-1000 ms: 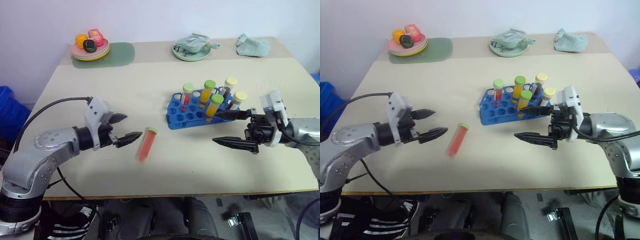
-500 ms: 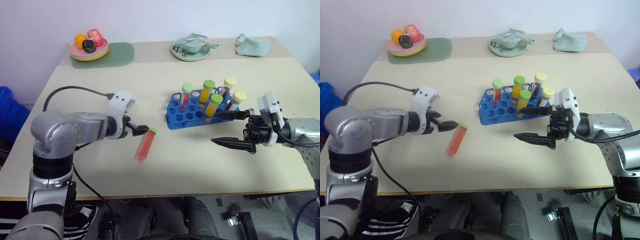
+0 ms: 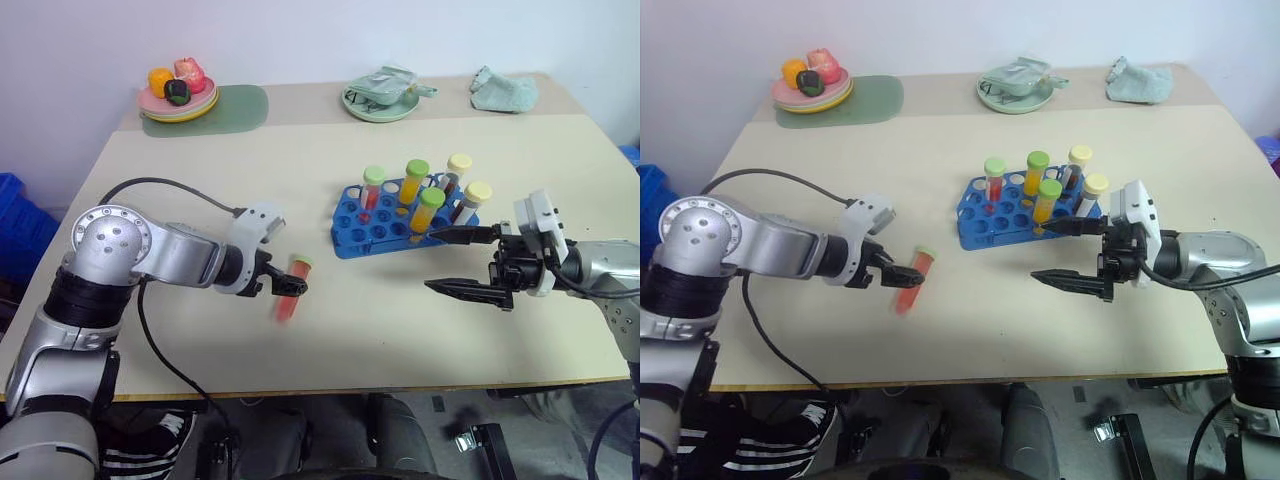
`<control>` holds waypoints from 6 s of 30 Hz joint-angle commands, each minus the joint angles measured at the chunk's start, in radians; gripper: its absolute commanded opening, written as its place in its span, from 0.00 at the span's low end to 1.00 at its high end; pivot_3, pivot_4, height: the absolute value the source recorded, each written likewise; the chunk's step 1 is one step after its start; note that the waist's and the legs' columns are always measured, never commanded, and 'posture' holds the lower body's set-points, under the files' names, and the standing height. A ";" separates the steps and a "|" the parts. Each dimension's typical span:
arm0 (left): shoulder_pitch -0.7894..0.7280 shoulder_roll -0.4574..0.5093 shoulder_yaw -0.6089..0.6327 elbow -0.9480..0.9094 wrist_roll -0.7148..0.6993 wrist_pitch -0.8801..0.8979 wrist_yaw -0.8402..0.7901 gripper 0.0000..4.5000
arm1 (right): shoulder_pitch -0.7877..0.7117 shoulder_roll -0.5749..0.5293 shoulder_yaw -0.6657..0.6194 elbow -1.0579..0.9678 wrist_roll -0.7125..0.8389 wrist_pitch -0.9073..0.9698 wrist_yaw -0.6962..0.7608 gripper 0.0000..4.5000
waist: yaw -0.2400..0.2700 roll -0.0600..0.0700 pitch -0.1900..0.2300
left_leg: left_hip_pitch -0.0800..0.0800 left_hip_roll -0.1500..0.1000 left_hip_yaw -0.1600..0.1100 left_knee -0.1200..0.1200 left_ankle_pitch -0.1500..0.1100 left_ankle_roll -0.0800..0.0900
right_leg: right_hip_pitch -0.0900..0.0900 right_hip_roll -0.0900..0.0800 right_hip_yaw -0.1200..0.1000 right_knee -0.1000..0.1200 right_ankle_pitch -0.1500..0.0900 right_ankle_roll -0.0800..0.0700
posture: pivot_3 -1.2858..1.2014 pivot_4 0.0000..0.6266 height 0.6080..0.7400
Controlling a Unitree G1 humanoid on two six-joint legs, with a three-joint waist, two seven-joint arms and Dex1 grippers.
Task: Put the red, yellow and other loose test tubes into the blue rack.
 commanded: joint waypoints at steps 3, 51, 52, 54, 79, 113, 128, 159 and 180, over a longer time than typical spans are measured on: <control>-0.016 -0.001 -0.098 -0.036 -0.087 -0.134 0.126 1.00 | 0.009 -0.018 -0.041 -0.043 0.023 0.013 0.007 0.99 | 0.000 0.000 0.000 | 0.000 0.000 0.000 0.000 0.000 0.000 | 0.000 0.000 0.000 0.000 0.000 0.000 | 0.52 0.24 1.00; -0.061 -0.147 -0.142 0.119 -0.087 -0.141 0.327 1.00 | 0.051 -0.021 -0.042 -0.046 -0.006 -0.001 0.007 0.99 | 0.001 0.000 0.000 | 0.000 0.000 0.001 0.001 0.000 0.000 | 0.001 0.001 0.001 0.000 0.000 0.000 | 0.52 0.24 1.00; -0.051 -0.144 -0.137 0.123 -0.087 -0.136 0.326 1.00 | 0.051 -0.021 -0.041 -0.045 -0.007 -0.002 0.007 0.99 | 0.000 0.000 0.000 | 0.000 0.000 0.001 0.001 0.000 0.000 | 0.001 0.001 0.001 0.000 0.000 0.000 | 0.52 0.24 1.00; -0.035 -0.136 -0.129 0.127 -0.087 -0.127 0.326 1.00 | 0.052 -0.022 -0.041 -0.045 -0.009 -0.003 0.007 0.99 | 0.000 0.000 0.000 | 0.001 0.000 0.001 0.001 0.000 0.000 | 0.001 0.001 0.001 0.000 0.000 0.000 | 0.52 0.24 1.00; -0.021 -0.165 -0.112 0.109 -0.087 -0.156 0.370 0.39 | 0.047 -0.021 -0.034 -0.041 -0.015 -0.004 0.000 1.00 | 0.001 0.001 -0.001 | 0.001 0.000 0.001 0.001 0.000 0.000 | 0.001 0.001 0.001 0.000 0.000 0.000 | 0.52 0.24 1.00; 0.168 -0.001 0.092 -0.349 0.604 -0.486 -0.255 0.18 | 0.018 -0.026 -0.065 -0.021 -0.016 0.013 0.001 1.00 | 0.000 0.001 -0.001 | 0.001 0.000 0.003 0.000 0.000 -0.001 | 0.001 0.001 0.001 0.000 0.000 0.000 | 0.52 0.24 1.00; 0.318 -0.363 0.115 0.068 1.361 -1.476 -1.064 0.18 | 0.058 -0.009 -0.151 -0.056 0.009 0.028 -0.088 1.00 | 0.010 0.001 -0.001 | 0.000 0.001 0.004 0.001 0.000 0.000 | 0.002 0.000 0.000 -0.003 0.001 -0.002 | 0.52 0.24 1.00; 0.005 -0.822 0.087 0.866 1.749 -2.067 -1.294 0.18 | 0.103 -0.023 -0.196 -0.157 0.071 0.105 -0.192 1.00 | 0.005 0.000 -0.001 | 0.000 0.001 0.004 0.002 0.000 0.001 | 0.003 0.000 0.000 -0.005 0.003 0.000 | 0.52 0.24 1.00; -0.031 -0.871 0.090 1.053 1.839 -2.145 -1.276 0.18 | 0.155 -0.038 -0.252 -0.210 0.096 0.147 -0.212 1.00 | 0.004 0.000 -0.001 | 0.000 0.001 0.004 0.002 0.000 0.002 | 0.003 0.001 0.000 -0.005 0.003 0.001 | 0.52 0.24 1.00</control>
